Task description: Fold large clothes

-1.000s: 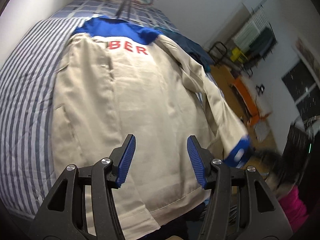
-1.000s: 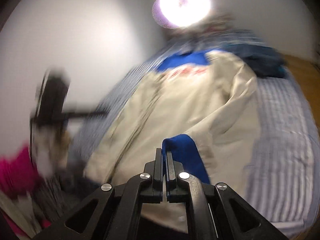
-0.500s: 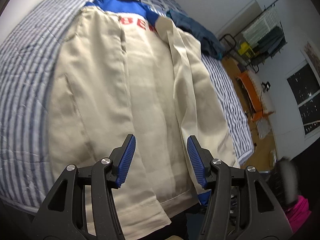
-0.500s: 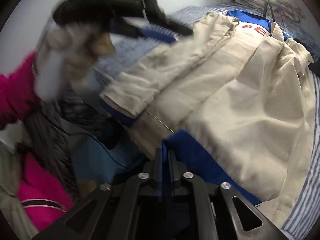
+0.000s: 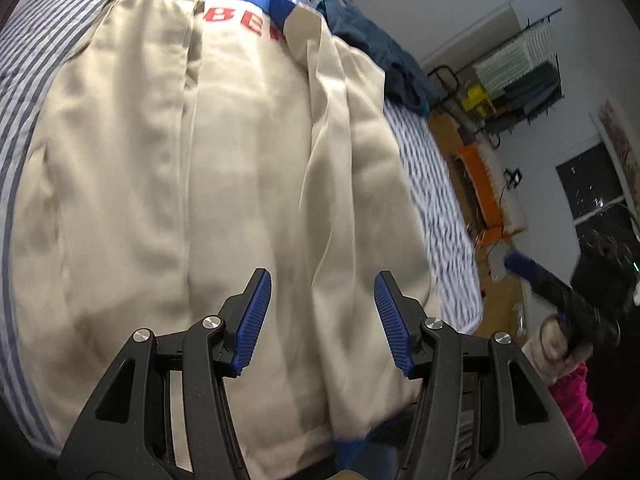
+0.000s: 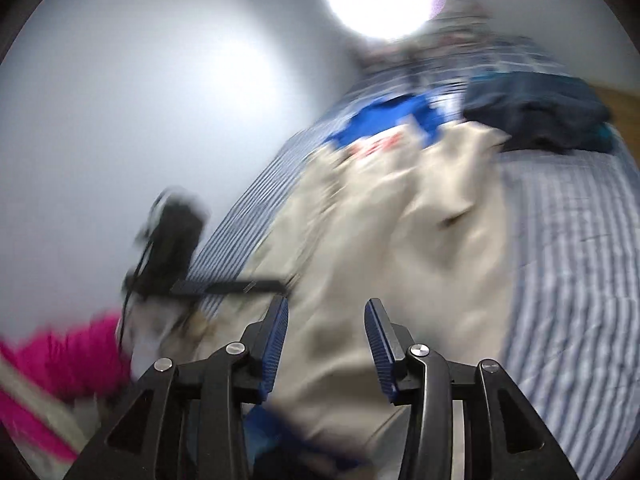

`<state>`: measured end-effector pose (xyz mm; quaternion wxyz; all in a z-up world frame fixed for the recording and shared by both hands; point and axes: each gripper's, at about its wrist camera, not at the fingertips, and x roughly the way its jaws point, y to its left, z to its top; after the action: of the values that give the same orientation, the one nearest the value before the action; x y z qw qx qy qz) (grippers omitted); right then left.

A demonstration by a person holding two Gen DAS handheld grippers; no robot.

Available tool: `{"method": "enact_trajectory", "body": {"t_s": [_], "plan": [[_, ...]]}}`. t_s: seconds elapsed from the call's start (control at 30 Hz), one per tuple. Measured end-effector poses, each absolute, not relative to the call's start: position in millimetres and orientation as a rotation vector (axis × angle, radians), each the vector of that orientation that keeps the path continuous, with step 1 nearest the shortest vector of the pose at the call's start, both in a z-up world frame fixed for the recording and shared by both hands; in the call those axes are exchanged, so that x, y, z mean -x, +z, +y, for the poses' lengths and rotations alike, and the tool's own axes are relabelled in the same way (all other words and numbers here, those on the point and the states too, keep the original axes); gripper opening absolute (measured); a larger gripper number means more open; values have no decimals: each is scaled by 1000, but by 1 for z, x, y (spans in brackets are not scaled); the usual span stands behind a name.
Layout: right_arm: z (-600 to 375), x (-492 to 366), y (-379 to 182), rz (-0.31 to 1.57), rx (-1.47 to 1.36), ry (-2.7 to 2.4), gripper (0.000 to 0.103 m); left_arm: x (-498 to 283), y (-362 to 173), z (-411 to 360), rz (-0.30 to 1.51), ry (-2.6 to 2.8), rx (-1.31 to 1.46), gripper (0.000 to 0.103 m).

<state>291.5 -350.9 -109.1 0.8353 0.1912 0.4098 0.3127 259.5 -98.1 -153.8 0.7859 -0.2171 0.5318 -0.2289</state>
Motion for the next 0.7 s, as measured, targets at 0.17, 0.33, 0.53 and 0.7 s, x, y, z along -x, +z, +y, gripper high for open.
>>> {"method": "enact_trajectory", "body": {"t_s": [0.17,0.33,0.53,0.7], "plan": [[-379,-364,-119,837,-487,520,63,-293,-153,-108,1136,-519,489,55],[-395,-429,-145,861,-603,434,63,-320,-163,-123,1157,-533,478,55],[-400,-491,-179,870,-733,400,63,-340,-179,-132,1164,-543,485,53],[-394,-530,-197,889,-774,387,63,-348,-183,-136,1161,-562,457,6]]}}
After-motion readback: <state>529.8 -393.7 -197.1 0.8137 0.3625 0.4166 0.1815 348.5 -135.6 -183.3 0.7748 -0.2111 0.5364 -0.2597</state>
